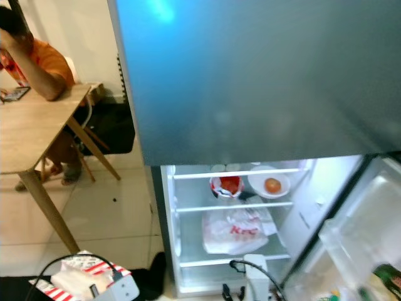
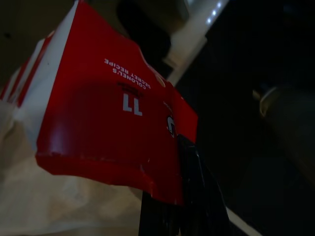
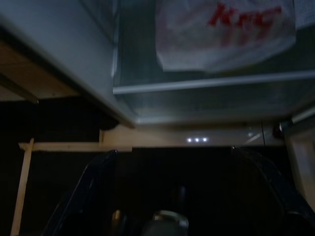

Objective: Restocking fridge

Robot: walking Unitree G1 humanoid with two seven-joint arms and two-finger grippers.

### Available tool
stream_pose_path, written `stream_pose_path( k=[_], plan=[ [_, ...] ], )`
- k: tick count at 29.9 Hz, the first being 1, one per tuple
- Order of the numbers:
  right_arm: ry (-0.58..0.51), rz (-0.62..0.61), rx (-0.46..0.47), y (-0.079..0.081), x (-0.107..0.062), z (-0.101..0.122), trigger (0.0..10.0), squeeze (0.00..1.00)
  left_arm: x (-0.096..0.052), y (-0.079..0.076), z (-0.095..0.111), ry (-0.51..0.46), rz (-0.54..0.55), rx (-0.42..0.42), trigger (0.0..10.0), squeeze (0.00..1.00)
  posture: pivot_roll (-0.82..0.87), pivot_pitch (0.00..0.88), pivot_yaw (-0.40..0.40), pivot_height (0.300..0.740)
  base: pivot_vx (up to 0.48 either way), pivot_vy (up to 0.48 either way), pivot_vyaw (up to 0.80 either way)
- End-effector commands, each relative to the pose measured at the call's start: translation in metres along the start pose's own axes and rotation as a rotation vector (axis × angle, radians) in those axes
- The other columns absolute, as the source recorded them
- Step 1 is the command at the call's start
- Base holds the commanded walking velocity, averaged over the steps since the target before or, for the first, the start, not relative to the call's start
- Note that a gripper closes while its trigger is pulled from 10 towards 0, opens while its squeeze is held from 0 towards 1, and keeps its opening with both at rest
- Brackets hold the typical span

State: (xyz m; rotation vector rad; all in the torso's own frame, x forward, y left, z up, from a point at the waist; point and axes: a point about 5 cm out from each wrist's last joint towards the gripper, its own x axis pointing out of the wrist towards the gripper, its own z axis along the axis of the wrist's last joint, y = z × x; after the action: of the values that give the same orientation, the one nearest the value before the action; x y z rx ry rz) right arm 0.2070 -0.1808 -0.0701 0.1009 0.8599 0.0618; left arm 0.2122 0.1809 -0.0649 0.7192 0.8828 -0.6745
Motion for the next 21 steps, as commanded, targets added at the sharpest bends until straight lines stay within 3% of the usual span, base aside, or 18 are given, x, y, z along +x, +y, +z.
stream_pose_path(
  k=[1, 7, 21],
  plan=[
    [-0.003, -0.003, 0.016, 0.0011, 0.0001, -0.0005, 10.0, 0.0, -0.0007, -0.0025, -0.0055, 0.019, -0.009, 0.007, 10.0, 0.0, 0.0, 0.014, 0.033, 0.74, 0.315, 0.0, 0.0],
    [-0.003, -0.004, 0.016, 0.0014, 0.0002, -0.0006, 10.0, 0.0, -0.0007, -0.0024, -0.0052, 0.018, -0.008, 0.014, 10.0, 0.0, -0.01, 0.008, 0.033, 0.74, 0.289, 0.0, 0.0],
    [-0.001, -0.012, 0.018, -0.0009, -0.0005, -0.0016, 10.0, 0.0, 0.0003, -0.007, -0.004, 0.011, -0.027, 0.046, 10.0, 0.0, -0.01, 0.011, 0.035, 0.74, 0.0, 0.0, 0.0]
  ],
)
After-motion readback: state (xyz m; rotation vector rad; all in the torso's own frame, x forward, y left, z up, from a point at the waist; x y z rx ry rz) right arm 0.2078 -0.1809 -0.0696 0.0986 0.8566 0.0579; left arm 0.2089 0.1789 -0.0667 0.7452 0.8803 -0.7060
